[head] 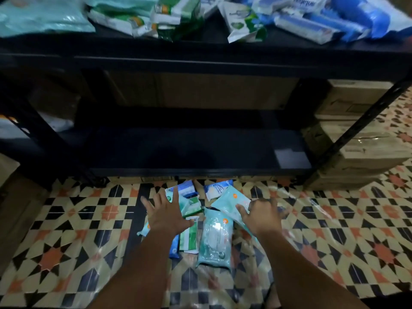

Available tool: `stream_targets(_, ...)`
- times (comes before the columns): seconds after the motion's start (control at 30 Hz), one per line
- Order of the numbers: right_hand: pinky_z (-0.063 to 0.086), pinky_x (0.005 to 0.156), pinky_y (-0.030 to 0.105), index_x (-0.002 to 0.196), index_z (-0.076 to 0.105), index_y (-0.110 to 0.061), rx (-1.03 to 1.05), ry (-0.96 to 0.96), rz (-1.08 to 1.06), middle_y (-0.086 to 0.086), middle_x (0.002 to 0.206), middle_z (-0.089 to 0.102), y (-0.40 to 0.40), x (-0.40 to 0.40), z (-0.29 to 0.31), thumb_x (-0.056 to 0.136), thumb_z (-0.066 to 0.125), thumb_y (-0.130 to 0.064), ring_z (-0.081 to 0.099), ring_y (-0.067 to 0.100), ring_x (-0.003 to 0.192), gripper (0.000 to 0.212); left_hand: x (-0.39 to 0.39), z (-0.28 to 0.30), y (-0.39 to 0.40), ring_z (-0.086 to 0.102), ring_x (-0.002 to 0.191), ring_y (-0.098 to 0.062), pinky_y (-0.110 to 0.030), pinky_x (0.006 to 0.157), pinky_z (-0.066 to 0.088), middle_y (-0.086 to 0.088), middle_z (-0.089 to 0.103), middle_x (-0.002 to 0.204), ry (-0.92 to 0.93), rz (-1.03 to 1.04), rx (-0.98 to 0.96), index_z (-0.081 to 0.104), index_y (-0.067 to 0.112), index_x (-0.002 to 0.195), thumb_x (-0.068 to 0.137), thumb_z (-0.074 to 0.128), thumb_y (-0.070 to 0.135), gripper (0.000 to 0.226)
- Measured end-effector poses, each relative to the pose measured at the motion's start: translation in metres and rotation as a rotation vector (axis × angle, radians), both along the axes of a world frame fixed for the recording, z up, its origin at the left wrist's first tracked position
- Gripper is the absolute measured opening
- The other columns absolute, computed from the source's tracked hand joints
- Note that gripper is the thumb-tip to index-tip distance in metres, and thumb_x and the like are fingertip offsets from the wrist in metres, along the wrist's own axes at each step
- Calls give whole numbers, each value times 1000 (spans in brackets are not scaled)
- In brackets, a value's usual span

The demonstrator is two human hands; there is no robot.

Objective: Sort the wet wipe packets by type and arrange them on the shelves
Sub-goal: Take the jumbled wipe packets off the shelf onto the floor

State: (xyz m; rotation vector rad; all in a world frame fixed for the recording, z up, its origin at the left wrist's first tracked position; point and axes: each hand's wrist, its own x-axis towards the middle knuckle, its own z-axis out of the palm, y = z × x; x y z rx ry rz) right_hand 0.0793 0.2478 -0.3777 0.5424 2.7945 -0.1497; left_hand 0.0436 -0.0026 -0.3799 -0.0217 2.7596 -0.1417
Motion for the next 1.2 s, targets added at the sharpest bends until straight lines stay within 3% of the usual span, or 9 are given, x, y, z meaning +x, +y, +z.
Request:
stream_targets(0.1, 22, 112, 69, 95, 69, -22, 4, 55, 2, 4, 107, 66, -3, -4, 27, 97, 32, -68, 35, 30, 138, 60, -5, 21, 2, 15, 145, -40, -67, 115, 3, -18, 20, 156, 44, -8, 26, -8, 27, 160, 76, 49, 87, 118)
stream_targets(0.23, 23, 113, 61, 95, 72, -25, 73, 184, 60, 1, 105, 68, -13, -9, 70, 99, 40, -57, 42, 27, 128, 46, -8, 53, 3, 27, 133, -36, -61, 115, 15, -14, 32, 144, 177, -30, 96, 6, 27, 160, 86, 55, 67, 97)
stream_targets(0.37, 37, 98, 43, 104, 74, -26, 124, 379, 132, -1, 108, 67, -18, -14, 111, 98, 44, -54, 46, 26, 117, 41, -11, 94, 0, 34, 126, -32, -52, 113, 22, -7, 43, 134, 407, -58, 201, 22, 27, 156, 91, 56, 47, 76)
stream_targets(0.47, 40, 89, 40, 104, 73, -27, 156, 485, 157, -3, 104, 68, -22, -15, 145, 98, 45, -54, 47, 25, 112, 39, -13, 135, -2, 38, 124, -28, -45, 109, 29, -3, 48, 132, 556, -107, 243, 31, 28, 151, 93, 56, 42, 65)
stream_targets(0.63, 42, 87, 39, 103, 74, -27, 192, 624, 174, -3, 101, 69, -26, -18, 193, 97, 49, -54, 49, 25, 108, 37, -22, 199, -7, 44, 122, -27, -41, 104, 37, -1, 53, 130, 752, -181, 272, 41, 28, 146, 93, 57, 41, 58)
stream_targets(1.0, 42, 90, 41, 115, 70, -22, 144, 936, 211, 1, 109, 70, -33, -57, 309, 98, 49, -55, 50, 29, 111, 42, -67, 326, -6, 43, 119, -30, -41, 97, 40, -5, 48, 128, 989, -215, 282, 41, 26, 141, 93, 58, 40, 53)
stream_targets(1.2, 40, 102, 47, 140, 49, -22, 112, 803, 144, 7, 132, 59, -34, -106, 357, 91, 41, -75, 37, 37, 129, 72, -108, 369, 14, 33, 130, -37, -48, 97, 43, -13, 33, 144, 867, -178, 349, 25, 30, 151, 93, 57, 51, 69)
